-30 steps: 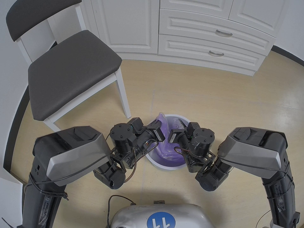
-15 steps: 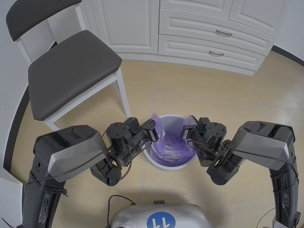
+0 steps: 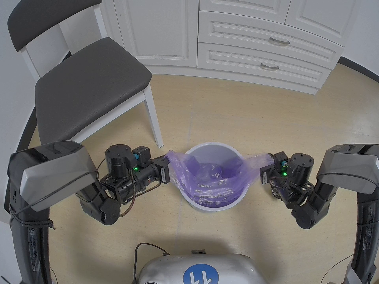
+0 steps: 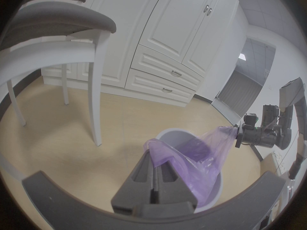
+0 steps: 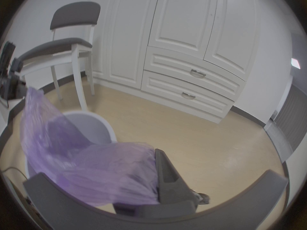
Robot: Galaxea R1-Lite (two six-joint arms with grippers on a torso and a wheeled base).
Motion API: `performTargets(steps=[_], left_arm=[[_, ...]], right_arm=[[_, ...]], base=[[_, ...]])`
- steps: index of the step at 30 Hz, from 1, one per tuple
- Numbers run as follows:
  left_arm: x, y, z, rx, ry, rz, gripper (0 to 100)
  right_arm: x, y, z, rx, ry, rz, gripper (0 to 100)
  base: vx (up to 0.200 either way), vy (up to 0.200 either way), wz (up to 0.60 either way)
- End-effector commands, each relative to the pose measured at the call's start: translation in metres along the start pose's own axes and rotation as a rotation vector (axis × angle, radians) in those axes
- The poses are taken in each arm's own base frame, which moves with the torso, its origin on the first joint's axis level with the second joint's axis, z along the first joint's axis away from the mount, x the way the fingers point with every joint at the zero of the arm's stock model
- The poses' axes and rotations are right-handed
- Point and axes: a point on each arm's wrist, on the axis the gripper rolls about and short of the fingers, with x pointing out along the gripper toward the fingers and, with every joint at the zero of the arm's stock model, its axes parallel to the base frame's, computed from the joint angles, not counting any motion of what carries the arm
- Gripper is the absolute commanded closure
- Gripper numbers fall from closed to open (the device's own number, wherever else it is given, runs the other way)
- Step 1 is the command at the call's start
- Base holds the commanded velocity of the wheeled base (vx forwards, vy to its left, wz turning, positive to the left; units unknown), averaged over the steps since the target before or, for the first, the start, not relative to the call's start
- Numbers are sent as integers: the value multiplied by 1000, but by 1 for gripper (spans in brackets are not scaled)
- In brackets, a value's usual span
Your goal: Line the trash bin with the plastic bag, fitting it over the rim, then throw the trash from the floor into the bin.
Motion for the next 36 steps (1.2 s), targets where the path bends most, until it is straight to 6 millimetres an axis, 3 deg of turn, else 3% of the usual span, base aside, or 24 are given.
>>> performTargets(steps=[1, 6, 21, 36], left_arm=[[-14, 12, 20, 30, -24, 26, 100], [-15, 18, 18, 57, -19, 43, 100], [-13, 35, 5, 114, 35, 80, 100], [-20, 35, 5, 103, 66, 40, 100]], right_arm=[[-10, -26, 1, -39, 12, -16, 100], [-17, -45, -9, -113, 38, 37, 100], [-37, -72, -36, -280, 128, 146, 100], [-52, -78, -43, -319, 156, 224, 100]], base=[[0, 0, 0], [0, 0, 0], [0, 0, 0], [0, 0, 0]])
